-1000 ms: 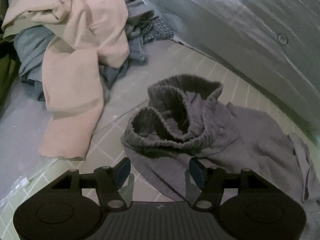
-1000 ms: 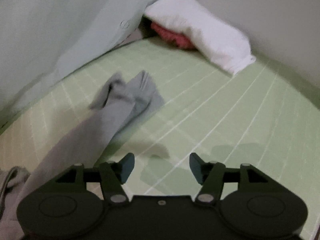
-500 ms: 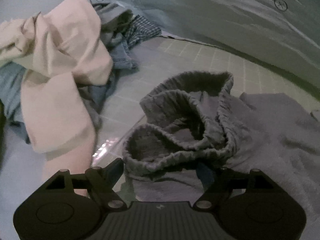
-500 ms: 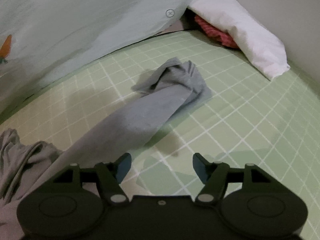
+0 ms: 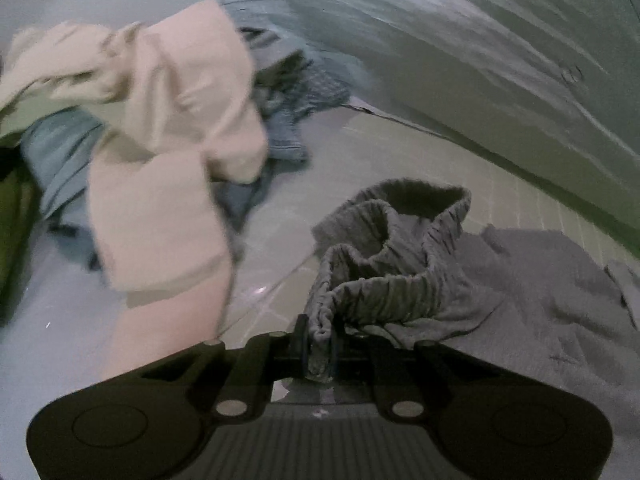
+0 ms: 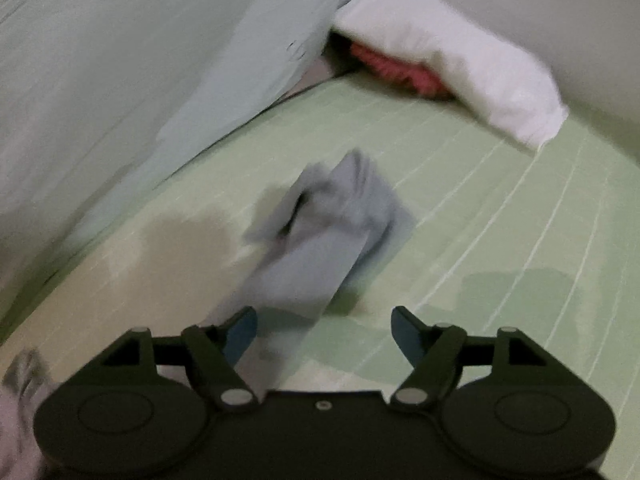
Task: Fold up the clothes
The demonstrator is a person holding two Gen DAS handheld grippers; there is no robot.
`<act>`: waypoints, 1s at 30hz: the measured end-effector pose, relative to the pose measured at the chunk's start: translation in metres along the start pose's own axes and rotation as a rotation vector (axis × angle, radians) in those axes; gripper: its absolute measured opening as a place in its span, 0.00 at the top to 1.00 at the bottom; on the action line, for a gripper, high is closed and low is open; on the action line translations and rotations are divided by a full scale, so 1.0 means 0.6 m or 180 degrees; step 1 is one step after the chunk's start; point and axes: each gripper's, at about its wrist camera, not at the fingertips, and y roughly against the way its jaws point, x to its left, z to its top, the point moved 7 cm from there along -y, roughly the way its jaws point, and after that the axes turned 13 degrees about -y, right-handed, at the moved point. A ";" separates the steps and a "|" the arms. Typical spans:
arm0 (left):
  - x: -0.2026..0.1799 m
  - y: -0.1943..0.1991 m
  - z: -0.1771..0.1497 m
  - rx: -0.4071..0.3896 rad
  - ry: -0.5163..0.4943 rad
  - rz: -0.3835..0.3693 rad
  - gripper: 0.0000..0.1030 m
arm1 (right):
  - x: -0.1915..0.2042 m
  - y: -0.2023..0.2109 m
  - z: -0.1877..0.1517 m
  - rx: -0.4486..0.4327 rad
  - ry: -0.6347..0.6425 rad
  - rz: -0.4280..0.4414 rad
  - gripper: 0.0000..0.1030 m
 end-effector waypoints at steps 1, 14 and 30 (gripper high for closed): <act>0.007 0.005 -0.003 0.0006 0.0054 -0.0001 0.90 | -0.005 -0.006 0.015 -0.0056 0.0018 -0.0053 0.27; -0.022 0.023 0.096 -0.0266 0.0044 -0.0020 0.91 | 0.088 -0.032 0.150 -0.0210 0.0691 0.0381 0.97; 0.020 0.179 0.021 -0.0461 0.0239 -0.0039 0.91 | -0.150 0.153 0.153 -0.0671 -0.0291 0.0240 0.97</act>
